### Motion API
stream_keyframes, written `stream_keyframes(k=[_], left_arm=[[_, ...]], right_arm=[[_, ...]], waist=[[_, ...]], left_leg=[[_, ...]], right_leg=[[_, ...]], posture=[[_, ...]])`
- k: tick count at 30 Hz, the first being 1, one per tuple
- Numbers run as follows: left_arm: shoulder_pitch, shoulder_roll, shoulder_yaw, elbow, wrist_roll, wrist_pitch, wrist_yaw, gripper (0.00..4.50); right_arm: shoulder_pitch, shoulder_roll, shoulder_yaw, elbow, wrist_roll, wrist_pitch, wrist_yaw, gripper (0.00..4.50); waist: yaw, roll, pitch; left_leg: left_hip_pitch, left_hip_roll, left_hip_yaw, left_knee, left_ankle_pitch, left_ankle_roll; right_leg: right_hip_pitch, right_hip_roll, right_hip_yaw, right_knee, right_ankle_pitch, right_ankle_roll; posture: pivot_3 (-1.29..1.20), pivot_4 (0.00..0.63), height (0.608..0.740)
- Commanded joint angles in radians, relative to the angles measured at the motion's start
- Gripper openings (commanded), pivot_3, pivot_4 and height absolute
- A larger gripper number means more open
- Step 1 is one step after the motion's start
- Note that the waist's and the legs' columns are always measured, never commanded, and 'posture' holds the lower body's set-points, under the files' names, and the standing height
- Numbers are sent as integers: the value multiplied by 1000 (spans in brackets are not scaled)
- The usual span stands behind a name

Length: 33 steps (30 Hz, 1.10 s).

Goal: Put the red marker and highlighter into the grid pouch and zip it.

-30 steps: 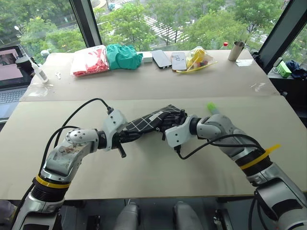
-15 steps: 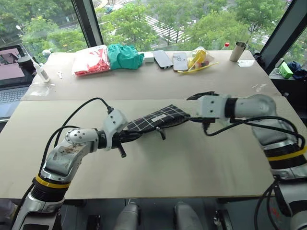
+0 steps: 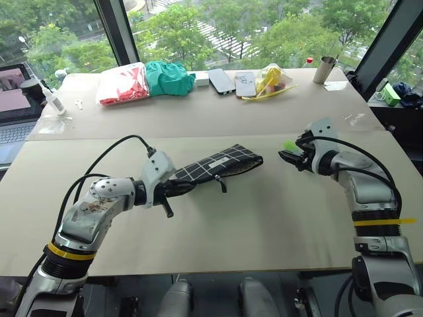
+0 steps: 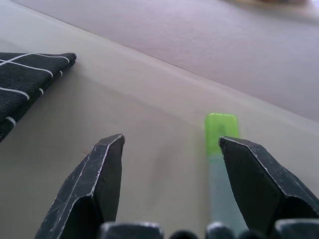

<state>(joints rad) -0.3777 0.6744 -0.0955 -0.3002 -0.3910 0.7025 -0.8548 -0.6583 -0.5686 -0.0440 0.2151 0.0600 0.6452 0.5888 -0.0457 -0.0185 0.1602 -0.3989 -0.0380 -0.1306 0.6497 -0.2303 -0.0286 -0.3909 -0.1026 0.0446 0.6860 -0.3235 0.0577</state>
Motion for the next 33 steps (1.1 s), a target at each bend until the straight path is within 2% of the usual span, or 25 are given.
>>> stream_keyframes(k=[1,8,16,28,31,33], left_arm=[[-7,9,19,-32,-10,-3,-1,0],[0,8,20,-36,-12,-2,4,0],[1,10,26,-36,-13,-2,9,0],[2,20,31,-39,-15,0,11,0],[-1,21,30,-36,-15,-2,11,0],[-3,22,31,-35,-14,-2,10,0]], right_arm=[[-41,-45,14,89,-77,-97,-75,3380],[-73,-64,43,227,-109,-188,-82,3380],[-91,-25,11,353,-76,-159,-93,3380],[-73,-20,34,369,-81,-168,-82,3380],[-63,-21,44,368,-82,-160,-65,2633],[-61,-22,40,358,-75,-139,-56,1961]], waist=[[3,0,0],[-2,0,0],[-3,0,0],[1,0,0],[1,0,0],[2,0,0]], left_leg=[[0,0,0,0,0,0],[0,0,1,0,0,0],[2,0,1,0,0,0],[1,0,1,0,0,0],[1,0,1,0,0,0],[1,0,1,0,0,0]], right_leg=[[0,0,0,0,0,0],[0,0,0,0,0,0],[2,0,0,0,0,0],[2,-1,0,-1,0,0],[2,-1,0,-1,0,0],[2,-1,0,-1,0,0]], posture=[[0,150,740],[0,150,740],[0,150,740],[0,150,740],[0,150,740],[0,150,740]])
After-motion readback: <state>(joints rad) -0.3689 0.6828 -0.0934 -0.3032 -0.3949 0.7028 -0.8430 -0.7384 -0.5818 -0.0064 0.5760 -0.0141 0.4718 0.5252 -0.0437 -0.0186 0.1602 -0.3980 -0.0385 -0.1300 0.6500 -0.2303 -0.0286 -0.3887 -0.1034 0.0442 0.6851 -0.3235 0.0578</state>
